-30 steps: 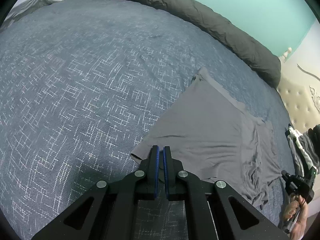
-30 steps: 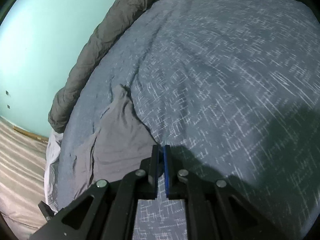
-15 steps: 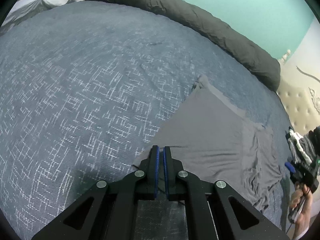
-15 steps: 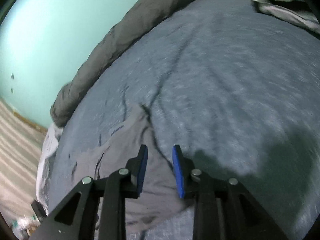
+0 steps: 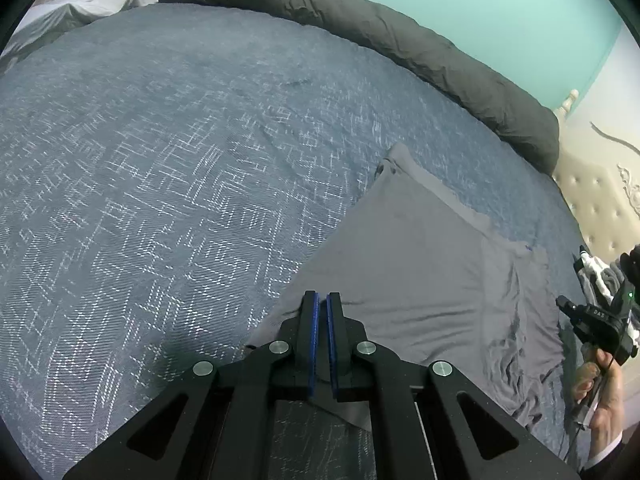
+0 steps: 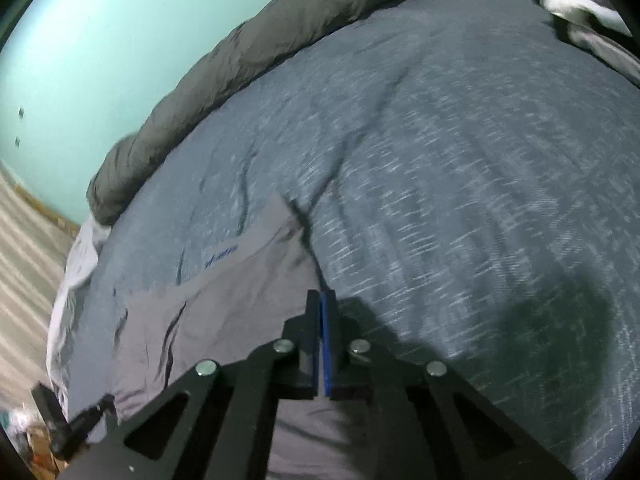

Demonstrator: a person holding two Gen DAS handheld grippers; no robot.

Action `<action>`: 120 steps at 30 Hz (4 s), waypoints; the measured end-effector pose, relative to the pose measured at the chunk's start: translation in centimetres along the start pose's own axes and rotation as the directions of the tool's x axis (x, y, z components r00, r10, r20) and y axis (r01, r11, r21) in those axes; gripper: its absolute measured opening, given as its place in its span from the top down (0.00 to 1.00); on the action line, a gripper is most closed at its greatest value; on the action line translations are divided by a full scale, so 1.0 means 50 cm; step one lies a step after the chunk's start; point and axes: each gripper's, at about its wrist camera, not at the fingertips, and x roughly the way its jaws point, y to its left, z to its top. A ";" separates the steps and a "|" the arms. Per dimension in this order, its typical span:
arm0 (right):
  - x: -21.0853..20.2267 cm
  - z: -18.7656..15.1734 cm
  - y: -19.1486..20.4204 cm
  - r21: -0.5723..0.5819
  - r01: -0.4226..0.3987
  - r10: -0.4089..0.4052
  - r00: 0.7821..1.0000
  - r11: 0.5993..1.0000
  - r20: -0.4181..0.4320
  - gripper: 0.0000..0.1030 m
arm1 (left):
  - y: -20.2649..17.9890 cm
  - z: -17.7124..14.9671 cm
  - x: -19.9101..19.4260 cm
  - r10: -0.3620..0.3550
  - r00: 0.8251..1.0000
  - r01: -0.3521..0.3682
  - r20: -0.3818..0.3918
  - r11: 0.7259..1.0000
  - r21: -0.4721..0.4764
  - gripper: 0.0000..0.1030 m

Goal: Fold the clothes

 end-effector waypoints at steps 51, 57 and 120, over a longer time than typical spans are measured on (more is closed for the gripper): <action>-0.124 -0.081 -0.116 0.293 -0.016 0.039 0.997 0.956 -0.073 0.98 | 0.024 -0.037 -0.070 0.012 0.999 -0.009 0.037 0.997 -0.073 0.95; -0.128 -0.084 -0.100 0.259 -0.054 0.073 0.995 0.964 -0.065 0.95 | 0.044 -0.033 -0.067 0.012 0.999 -0.009 0.033 0.994 -0.105 0.87; -0.149 -0.120 -0.093 0.161 -0.016 0.040 0.988 0.987 -0.150 0.99 | 0.035 -0.033 -0.062 0.009 0.999 -0.005 0.032 0.994 -0.112 0.84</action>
